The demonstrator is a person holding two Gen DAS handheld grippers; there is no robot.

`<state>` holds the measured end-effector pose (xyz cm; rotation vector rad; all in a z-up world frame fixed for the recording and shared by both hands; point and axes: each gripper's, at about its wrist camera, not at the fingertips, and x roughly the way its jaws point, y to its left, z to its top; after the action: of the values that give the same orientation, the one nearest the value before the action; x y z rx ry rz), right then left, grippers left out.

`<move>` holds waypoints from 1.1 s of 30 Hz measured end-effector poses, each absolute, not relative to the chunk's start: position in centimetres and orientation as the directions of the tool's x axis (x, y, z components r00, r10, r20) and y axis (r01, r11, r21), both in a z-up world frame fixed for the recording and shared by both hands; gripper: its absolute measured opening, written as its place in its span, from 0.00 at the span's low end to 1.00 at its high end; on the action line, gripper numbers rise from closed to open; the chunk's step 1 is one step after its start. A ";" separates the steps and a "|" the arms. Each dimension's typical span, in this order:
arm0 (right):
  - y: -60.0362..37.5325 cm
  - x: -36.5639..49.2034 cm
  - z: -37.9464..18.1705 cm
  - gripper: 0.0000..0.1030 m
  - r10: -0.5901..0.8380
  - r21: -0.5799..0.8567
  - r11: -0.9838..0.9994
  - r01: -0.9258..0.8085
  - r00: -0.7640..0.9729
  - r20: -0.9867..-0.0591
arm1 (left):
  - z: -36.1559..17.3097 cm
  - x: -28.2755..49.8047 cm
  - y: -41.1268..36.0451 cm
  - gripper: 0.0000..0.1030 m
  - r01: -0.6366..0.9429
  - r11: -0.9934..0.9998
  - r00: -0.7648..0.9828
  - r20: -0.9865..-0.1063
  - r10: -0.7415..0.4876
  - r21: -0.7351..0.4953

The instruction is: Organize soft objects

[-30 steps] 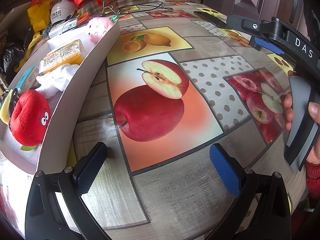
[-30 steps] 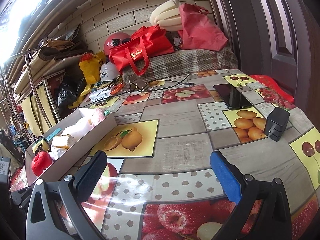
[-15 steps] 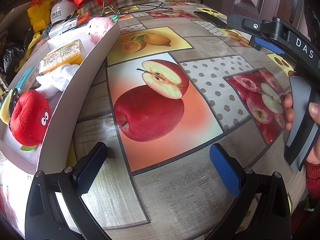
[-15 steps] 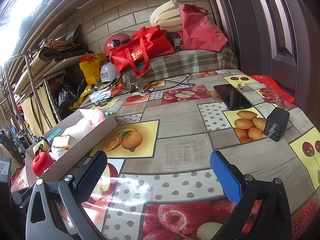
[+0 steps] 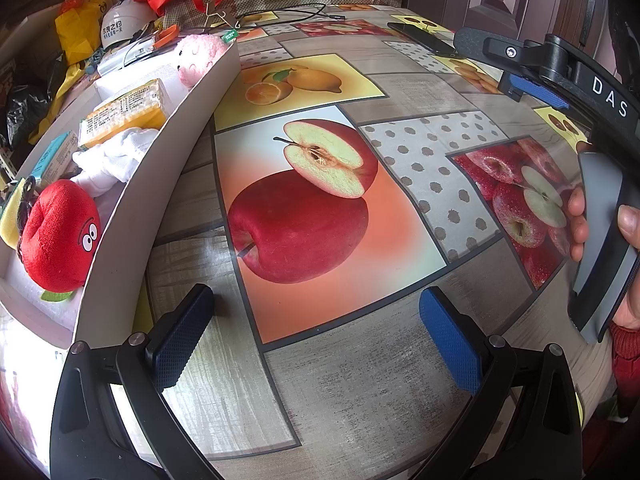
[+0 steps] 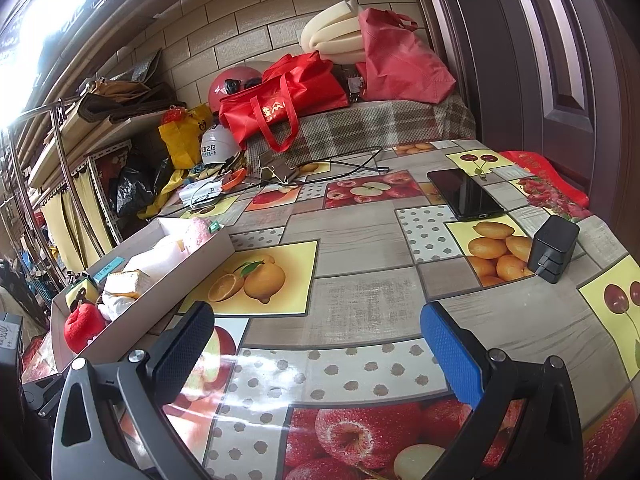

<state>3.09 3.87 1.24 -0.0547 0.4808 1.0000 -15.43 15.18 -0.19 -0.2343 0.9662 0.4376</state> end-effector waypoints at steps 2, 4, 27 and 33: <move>3.8 3.1 1.2 1.00 0.795 0.173 0.548 -0.818 0.445 -0.412 | -0.2 -15.5 15.1 1.00 -0.459 0.888 0.491 -0.833 0.254 0.001; 3.9 3.1 1.2 1.00 0.795 0.173 0.548 -0.818 0.445 -0.412 | -0.2 -15.4 15.2 1.00 -0.459 0.888 0.491 -0.834 0.254 0.001; 3.9 3.0 1.2 1.00 0.795 0.178 0.547 -0.818 0.442 -0.415 | -0.2 -15.4 15.2 1.00 -0.459 0.888 0.491 -0.834 0.254 0.001; 3.8 3.1 1.2 1.00 0.799 0.200 0.546 -0.814 0.434 -0.417 | -0.2 -15.5 15.1 1.00 -0.459 0.888 0.491 -0.833 0.255 0.001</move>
<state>3.08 3.81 1.15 -0.0329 0.5006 1.0046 -15.47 15.14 -0.17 -0.2339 0.9661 0.4382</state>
